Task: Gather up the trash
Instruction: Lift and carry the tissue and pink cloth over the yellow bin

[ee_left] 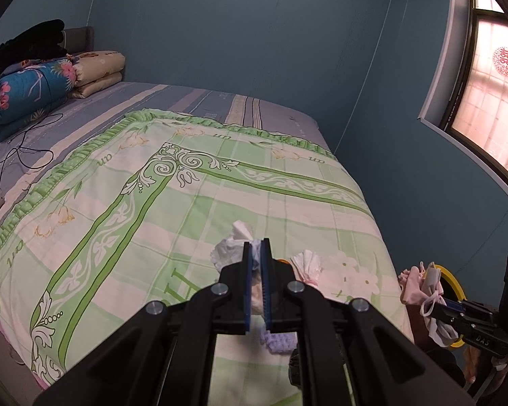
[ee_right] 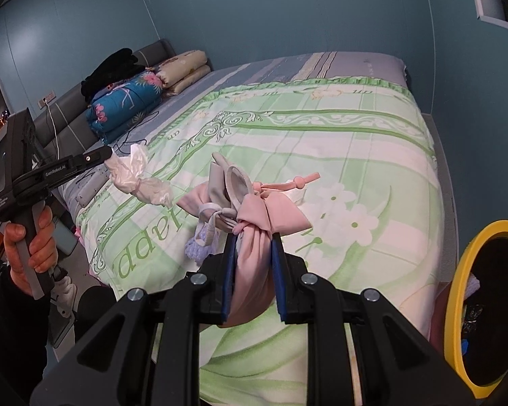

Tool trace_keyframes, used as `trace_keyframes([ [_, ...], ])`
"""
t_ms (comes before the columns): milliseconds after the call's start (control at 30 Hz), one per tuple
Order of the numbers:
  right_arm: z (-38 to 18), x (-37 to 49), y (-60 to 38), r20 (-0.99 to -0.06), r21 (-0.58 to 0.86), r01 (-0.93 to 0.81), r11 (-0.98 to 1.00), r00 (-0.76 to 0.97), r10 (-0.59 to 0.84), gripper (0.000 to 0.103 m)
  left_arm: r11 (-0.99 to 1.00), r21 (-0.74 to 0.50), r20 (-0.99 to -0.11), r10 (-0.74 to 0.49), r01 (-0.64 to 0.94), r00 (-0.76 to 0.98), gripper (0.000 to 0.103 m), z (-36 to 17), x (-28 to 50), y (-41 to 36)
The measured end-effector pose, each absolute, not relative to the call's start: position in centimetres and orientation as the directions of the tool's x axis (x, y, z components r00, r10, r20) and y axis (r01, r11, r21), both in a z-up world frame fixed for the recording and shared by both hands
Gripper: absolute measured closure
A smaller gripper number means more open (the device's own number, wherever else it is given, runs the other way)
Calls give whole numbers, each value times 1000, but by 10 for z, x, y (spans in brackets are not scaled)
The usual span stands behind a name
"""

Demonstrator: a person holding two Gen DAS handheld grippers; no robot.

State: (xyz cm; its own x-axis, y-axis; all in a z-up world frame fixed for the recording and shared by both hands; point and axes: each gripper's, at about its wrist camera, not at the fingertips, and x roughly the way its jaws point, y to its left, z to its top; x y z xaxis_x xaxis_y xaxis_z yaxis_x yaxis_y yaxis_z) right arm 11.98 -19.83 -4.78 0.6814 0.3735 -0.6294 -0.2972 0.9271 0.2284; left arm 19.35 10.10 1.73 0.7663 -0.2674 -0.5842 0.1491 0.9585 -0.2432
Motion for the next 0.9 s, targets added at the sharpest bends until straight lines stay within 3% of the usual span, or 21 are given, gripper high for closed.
trace_keyframes([
  [433,-26,98,-245,-589,217,-217,952,749,305,84,936,-230,-559,-351,266,751,99,37,177,41],
  [900,-10,73,-341,-556,204,-29,979,819,140,84,847,-238,-542,-521,474,659,99,43,177,-84],
])
